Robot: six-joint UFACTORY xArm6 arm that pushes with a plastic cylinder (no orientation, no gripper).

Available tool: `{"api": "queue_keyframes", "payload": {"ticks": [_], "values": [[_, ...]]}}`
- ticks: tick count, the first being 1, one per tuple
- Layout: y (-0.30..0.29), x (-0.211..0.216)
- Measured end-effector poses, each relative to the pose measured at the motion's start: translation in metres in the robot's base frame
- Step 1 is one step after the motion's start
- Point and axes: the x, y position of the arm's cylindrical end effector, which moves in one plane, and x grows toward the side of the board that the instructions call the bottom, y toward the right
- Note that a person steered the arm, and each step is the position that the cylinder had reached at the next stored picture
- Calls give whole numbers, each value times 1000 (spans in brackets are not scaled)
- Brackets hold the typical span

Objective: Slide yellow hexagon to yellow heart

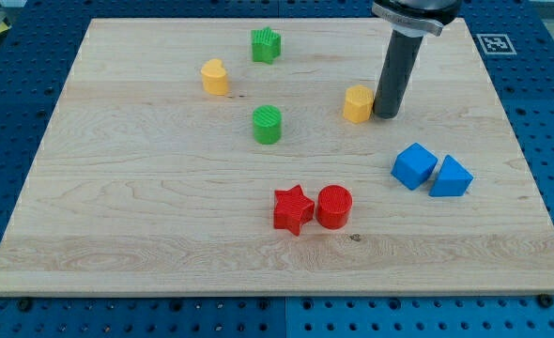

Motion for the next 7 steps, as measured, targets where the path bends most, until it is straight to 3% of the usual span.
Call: {"api": "queue_keyframes", "payload": {"ticks": [7], "values": [[-117, -32]]}}
